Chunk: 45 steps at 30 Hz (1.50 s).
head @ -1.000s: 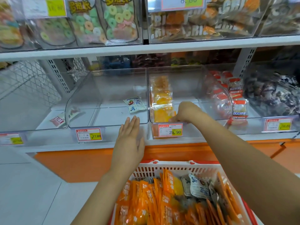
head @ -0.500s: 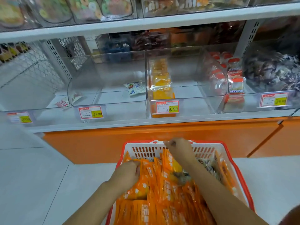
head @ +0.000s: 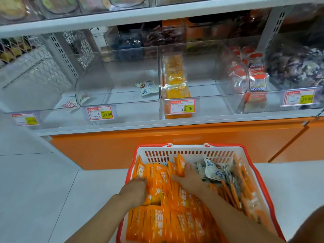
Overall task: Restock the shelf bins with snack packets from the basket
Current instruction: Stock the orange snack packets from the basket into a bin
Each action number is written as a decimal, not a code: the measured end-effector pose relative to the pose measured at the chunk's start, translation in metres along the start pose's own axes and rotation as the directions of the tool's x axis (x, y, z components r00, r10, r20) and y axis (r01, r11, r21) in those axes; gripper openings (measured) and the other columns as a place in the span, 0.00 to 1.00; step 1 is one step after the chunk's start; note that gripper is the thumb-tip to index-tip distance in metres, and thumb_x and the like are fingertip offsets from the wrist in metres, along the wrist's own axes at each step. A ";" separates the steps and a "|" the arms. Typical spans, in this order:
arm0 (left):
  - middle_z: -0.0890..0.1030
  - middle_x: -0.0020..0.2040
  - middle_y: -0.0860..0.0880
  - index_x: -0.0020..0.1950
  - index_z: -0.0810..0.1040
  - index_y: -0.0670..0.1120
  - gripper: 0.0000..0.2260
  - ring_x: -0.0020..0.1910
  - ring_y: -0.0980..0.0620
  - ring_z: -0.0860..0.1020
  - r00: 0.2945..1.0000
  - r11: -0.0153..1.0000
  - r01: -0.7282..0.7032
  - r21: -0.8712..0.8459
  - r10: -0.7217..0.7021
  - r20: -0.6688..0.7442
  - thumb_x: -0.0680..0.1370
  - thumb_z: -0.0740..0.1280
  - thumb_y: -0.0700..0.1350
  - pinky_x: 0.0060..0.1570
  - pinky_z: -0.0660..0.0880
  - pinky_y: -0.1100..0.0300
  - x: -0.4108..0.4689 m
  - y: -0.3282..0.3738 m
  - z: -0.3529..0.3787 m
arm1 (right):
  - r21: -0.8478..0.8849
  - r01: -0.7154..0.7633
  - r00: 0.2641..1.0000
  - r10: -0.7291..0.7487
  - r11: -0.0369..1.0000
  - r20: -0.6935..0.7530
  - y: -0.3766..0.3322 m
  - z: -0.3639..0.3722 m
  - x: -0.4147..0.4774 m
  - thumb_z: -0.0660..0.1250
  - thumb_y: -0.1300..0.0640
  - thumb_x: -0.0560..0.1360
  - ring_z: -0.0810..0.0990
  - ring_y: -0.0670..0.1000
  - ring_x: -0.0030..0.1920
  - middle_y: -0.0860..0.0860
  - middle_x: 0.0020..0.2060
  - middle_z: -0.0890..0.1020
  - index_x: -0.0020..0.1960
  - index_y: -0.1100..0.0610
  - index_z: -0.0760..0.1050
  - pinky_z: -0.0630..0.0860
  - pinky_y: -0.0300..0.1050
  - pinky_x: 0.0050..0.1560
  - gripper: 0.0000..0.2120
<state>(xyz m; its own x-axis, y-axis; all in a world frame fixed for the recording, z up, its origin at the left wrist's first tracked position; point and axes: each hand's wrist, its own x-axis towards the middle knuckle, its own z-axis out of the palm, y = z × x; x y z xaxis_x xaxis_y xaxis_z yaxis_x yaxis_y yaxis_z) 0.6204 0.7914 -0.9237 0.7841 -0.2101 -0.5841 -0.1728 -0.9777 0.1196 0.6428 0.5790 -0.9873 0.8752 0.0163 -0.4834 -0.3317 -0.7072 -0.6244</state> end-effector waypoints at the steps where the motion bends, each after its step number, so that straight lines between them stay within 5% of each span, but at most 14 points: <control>1: 0.73 0.67 0.47 0.69 0.69 0.47 0.17 0.64 0.48 0.73 1.000 1.000 0.008 -0.025 -0.007 0.012 0.81 0.58 0.48 0.62 0.72 0.54 0.001 0.003 -0.001 | -0.046 0.023 0.999 -0.024 0.999 -0.032 -0.002 0.002 -0.007 0.62 0.33 0.70 0.66 0.56 0.70 0.54 0.73 0.63 0.77 0.56 0.49 0.68 0.54 0.68 0.46; 3: 0.79 0.50 0.49 0.54 0.76 0.48 0.09 0.49 0.53 0.77 1.000 0.996 0.013 -0.094 -0.015 -0.013 0.81 0.58 0.49 0.47 0.75 0.61 0.001 0.011 -0.009 | -0.181 0.084 0.988 -0.106 0.980 -0.114 -0.011 0.001 -0.025 0.60 0.42 0.78 0.77 0.52 0.60 0.52 0.65 0.74 0.76 0.58 0.55 0.75 0.44 0.56 0.33; 6: 0.75 0.35 0.51 0.39 0.74 0.47 0.17 0.35 0.54 0.75 0.990 0.929 0.044 -0.366 -0.090 -0.109 0.82 0.56 0.53 0.33 0.68 0.65 -0.003 0.024 -0.035 | -0.236 0.189 0.954 -0.235 0.953 -0.184 -0.029 -0.010 -0.050 0.57 0.52 0.81 0.80 0.48 0.42 0.51 0.47 0.82 0.73 0.53 0.63 0.71 0.38 0.37 0.21; 8: 0.81 0.40 0.48 0.46 0.79 0.42 0.23 0.40 0.50 0.81 0.986 0.650 0.083 -0.755 -0.161 -0.031 0.82 0.54 0.57 0.39 0.76 0.62 -0.006 0.031 -0.054 | -0.084 0.326 0.922 -0.336 0.942 -0.193 -0.041 -0.021 -0.059 0.58 0.55 0.81 0.78 0.42 0.33 0.48 0.45 0.84 0.71 0.49 0.69 0.72 0.35 0.36 0.18; 11: 0.85 0.47 0.41 0.51 0.80 0.43 0.19 0.47 0.45 0.84 0.996 0.165 0.085 -0.983 -0.040 0.080 0.80 0.58 0.56 0.47 0.80 0.57 -0.018 0.036 -0.078 | 0.020 0.611 0.770 -0.588 0.791 -0.246 -0.052 -0.041 -0.065 0.64 0.67 0.76 0.76 0.40 0.60 0.42 0.60 0.79 0.64 0.48 0.77 0.71 0.40 0.65 0.21; 15: 0.84 0.50 0.42 0.54 0.80 0.41 0.16 0.46 0.49 0.83 0.993 0.031 -0.058 -0.998 0.109 -0.054 0.70 0.70 0.47 0.45 0.80 0.61 -0.032 0.042 -0.097 | -0.123 0.688 0.617 -0.665 0.715 -0.420 -0.071 -0.077 -0.075 0.67 0.77 0.68 0.57 0.47 0.75 0.40 0.68 0.68 0.59 0.43 0.78 0.56 0.37 0.70 0.32; 18: 0.84 0.46 0.43 0.52 0.81 0.41 0.13 0.42 0.52 0.82 0.971 0.058 -0.207 -0.977 0.133 -0.198 0.70 0.68 0.45 0.43 0.79 0.62 -0.041 0.045 -0.110 | -0.109 0.655 0.532 -0.559 0.747 -0.636 -0.087 -0.099 -0.088 0.68 0.70 0.73 0.62 0.46 0.73 0.44 0.71 0.67 0.64 0.43 0.74 0.62 0.36 0.69 0.28; 22: 0.85 0.45 0.44 0.51 0.81 0.43 0.10 0.42 0.51 0.83 0.912 0.138 -0.406 -0.903 0.128 -0.391 0.72 0.68 0.44 0.44 0.78 0.62 -0.054 0.052 -0.128 | 0.589 0.608 0.776 -0.243 0.533 -0.582 -0.104 -0.122 -0.109 0.62 0.60 0.79 0.81 0.41 0.50 0.46 0.52 0.83 0.61 0.49 0.76 0.78 0.38 0.51 0.13; 27: 0.85 0.44 0.46 0.50 0.80 0.44 0.05 0.41 0.52 0.83 0.822 0.220 -0.567 -0.794 0.088 -0.563 0.78 0.65 0.40 0.43 0.78 0.64 -0.058 0.062 -0.154 | 0.749 0.506 0.863 -0.255 0.427 -0.437 -0.129 -0.154 -0.116 0.61 0.41 0.73 0.78 0.45 0.31 0.48 0.30 0.81 0.50 0.60 0.81 0.74 0.36 0.32 0.23; 29: 0.85 0.44 0.47 0.50 0.80 0.44 0.05 0.42 0.52 0.83 0.791 0.243 -0.603 -0.760 0.060 -0.609 0.78 0.65 0.40 0.43 0.78 0.63 -0.057 0.065 -0.163 | 0.728 0.530 0.847 -0.307 0.434 -0.434 -0.137 -0.171 -0.112 0.64 0.44 0.73 0.78 0.43 0.30 0.46 0.29 0.80 0.47 0.59 0.80 0.73 0.33 0.29 0.18; 32: 0.85 0.44 0.50 0.50 0.81 0.47 0.05 0.44 0.54 0.83 0.745 0.306 -0.640 -0.705 0.023 -0.667 0.78 0.66 0.41 0.43 0.77 0.66 -0.055 0.070 -0.170 | 0.541 0.531 0.847 -0.382 0.652 -0.370 -0.151 -0.193 -0.102 0.70 0.56 0.74 0.82 0.44 0.35 0.48 0.34 0.84 0.43 0.57 0.80 0.78 0.36 0.36 0.04; 37: 0.76 0.64 0.54 0.64 0.77 0.49 0.13 0.67 0.58 0.68 0.493 0.806 -0.451 -0.382 -0.132 -0.860 0.80 0.62 0.46 0.65 0.58 0.68 -0.035 0.064 -0.171 | 0.494 0.585 0.796 -0.340 0.643 -0.500 -0.182 -0.255 -0.068 0.70 0.63 0.73 0.80 0.49 0.38 0.53 0.38 0.82 0.40 0.58 0.77 0.78 0.42 0.42 0.04; 41: 0.62 0.76 0.51 0.75 0.63 0.46 0.22 0.76 0.56 0.52 0.575 0.876 -0.347 -0.335 -0.083 -0.814 0.81 0.59 0.43 0.68 0.47 0.68 -0.017 0.061 -0.164 | 0.439 0.578 0.796 -0.356 0.688 -0.490 -0.202 -0.287 -0.024 0.68 0.68 0.74 0.78 0.54 0.40 0.56 0.38 0.78 0.38 0.58 0.74 0.78 0.51 0.47 0.08; 45: 0.56 0.78 0.50 0.77 0.55 0.47 0.25 0.77 0.54 0.49 0.587 0.948 -0.280 -0.154 0.043 -0.808 0.81 0.58 0.43 0.73 0.47 0.61 -0.011 0.057 -0.163 | 0.313 0.314 0.931 -0.226 0.896 -0.286 -0.201 -0.272 0.012 0.70 0.67 0.73 0.77 0.52 0.36 0.57 0.39 0.79 0.47 0.64 0.76 0.78 0.40 0.36 0.04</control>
<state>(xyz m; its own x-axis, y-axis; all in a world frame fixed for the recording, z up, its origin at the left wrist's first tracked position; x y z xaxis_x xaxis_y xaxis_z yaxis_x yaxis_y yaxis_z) 0.6996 0.7371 -0.7795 0.9349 -0.1707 0.3111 -0.2918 -0.8688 0.4001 0.8157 0.5291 -0.7000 0.9907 -0.0274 -0.1332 -0.1327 -0.4071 -0.9037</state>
